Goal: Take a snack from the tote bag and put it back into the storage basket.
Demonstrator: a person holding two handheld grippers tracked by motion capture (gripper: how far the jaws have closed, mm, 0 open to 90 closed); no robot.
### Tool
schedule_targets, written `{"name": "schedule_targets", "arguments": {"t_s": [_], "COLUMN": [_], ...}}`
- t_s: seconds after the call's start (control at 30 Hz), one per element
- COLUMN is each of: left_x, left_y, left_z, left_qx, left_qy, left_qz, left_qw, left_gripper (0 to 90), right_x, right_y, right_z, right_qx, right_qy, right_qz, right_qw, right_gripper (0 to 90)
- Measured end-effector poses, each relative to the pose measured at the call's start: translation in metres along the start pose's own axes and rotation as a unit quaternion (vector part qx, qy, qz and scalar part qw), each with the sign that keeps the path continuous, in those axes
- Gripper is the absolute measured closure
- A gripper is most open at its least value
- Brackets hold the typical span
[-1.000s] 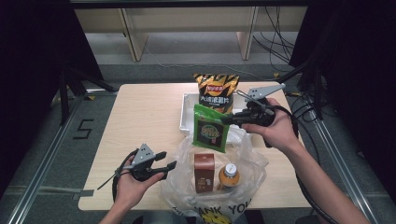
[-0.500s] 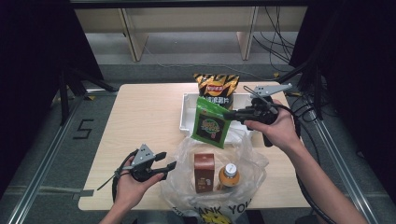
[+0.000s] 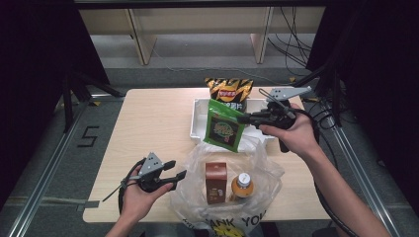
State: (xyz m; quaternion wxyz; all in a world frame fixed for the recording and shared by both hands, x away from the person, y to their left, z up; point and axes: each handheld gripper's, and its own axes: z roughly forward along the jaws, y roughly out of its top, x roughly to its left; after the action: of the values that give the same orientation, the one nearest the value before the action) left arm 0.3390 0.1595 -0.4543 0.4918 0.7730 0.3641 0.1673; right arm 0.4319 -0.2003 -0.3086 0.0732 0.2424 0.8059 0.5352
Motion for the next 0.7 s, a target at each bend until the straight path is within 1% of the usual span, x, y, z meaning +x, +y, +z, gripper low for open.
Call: {"name": "schedule_targets", "arguments": {"t_s": [0.03,0.07,0.1,0.13,0.17,0.2,0.23,0.27,0.3,0.33,0.37,0.4,0.43,0.47,0.5,0.53,0.57,0.6,0.63,0.67,0.7], "left_x": [-0.001,-0.001,0.0,0.0,0.0,0.0,0.001,0.0,0.001,0.001,0.0,0.0,0.0,0.0,0.0,-0.001,-0.001,-0.001,-0.001,-0.001,-0.001], "left_y": [0.0,0.0,0.0,0.0,0.0,0.0,0.0,0.0,0.0,0.001,0.001,0.0,0.001,0.001,0.001,0.001,0.002,0.002,0.002,0.002,0.002], "left_z": [0.0,0.0,0.0,0.0,0.0,0.0,0.0,0.0,0.0,0.0,0.0,0.0,-0.001,-0.001,-0.001,-0.002,-0.003,-0.003,-0.003,-0.003,-0.002], "left_qx": [0.001,0.001,0.002,0.002,0.001,0.001,0.001,0.001,0.001,0.001,0.0,0.0,0.0,-0.001,-0.001,-0.001,-0.002,-0.004,-0.005,-0.005,-0.003], "left_qy": [0.004,0.004,0.005,0.005,0.005,0.005,0.003,0.003,0.004,0.004,0.004,0.006,0.006,0.006,0.001,0.007,0.005,0.002,0.003,0.003,0.005], "left_qz": [-0.007,-0.007,-0.002,-0.003,-0.002,-0.002,0.004,0.003,0.003,0.003,0.001,-0.003,0.0,-0.001,0.003,0.0,0.004,0.001,-0.004,0.0,-0.006], "left_qw": [1.0,1.0,1.0,1.0,1.0,1.0,1.0,1.0,1.0,1.0,1.0,1.0,1.0,1.0,1.0,1.0,1.0,1.0,1.0,1.0,1.0], "left_gripper": [44.1,44.0,44.1,44.1,44.1,44.1,44.1,44.1,44.1,44.1,44.1,44.1,44.1,44.1,44.1,44.1,44.1,44.1,44.1,44.1,44.1], "right_x": [-0.001,-0.001,-0.002,-0.003,-0.002,-0.004,-0.003,-0.003,-0.003,-0.003,-0.004,-0.003,-0.005,-0.005,-0.004,-0.004,-0.003,-0.004,-0.004,-0.003,-0.004], "right_y": [0.001,0.002,0.003,0.004,0.005,0.006,0.007,0.009,0.01,0.012,0.013,0.014,0.015,0.016,0.017,0.019,0.019,0.021,0.022,0.023,0.024], "right_z": [0.001,-0.001,-0.001,-0.001,-0.001,-0.001,-0.002,-0.002,-0.002,-0.003,-0.003,-0.004,-0.003,-0.003,-0.004,-0.004,-0.003,-0.004,-0.003,-0.002,-0.002], "right_qx": [-0.005,0.002,-0.004,-0.008,-0.01,-0.009,-0.008,-0.003,-0.009,-0.006,-0.013,-0.006,-0.017,-0.02,-0.015,-0.018,-0.02,-0.011,-0.016,-0.014,-0.014], "right_qy": [0.003,-0.002,0.001,-0.002,-0.006,-0.005,-0.002,-0.005,-0.004,-0.004,-0.001,-0.008,-0.001,-0.008,-0.008,-0.01,-0.013,-0.005,-0.013,-0.007,-0.005], "right_qz": [-0.004,-0.005,-0.008,-0.015,-0.008,-0.017,-0.009,-0.005,-0.008,-0.008,-0.015,-0.005,-0.021,-0.022,-0.019,-0.02,-0.009,-0.017,-0.022,-0.011,-0.018], "right_qw": [1.0,1.0,1.0,0.9999,0.9999,0.9998,0.9999,1.0,0.9999,0.9999,0.9998,0.9999,0.9996,0.9995,0.9997,0.9996,0.9997,0.9998,0.9995,0.9998,0.9997], "right_gripper": [90.0,90.0,90.0,90.0,90.0,90.0,90.0,90.0,90.0,90.0,90.0,90.0,90.0,90.0,90.0,90.0,90.0,90.0,90.0,90.0,90.0]}}
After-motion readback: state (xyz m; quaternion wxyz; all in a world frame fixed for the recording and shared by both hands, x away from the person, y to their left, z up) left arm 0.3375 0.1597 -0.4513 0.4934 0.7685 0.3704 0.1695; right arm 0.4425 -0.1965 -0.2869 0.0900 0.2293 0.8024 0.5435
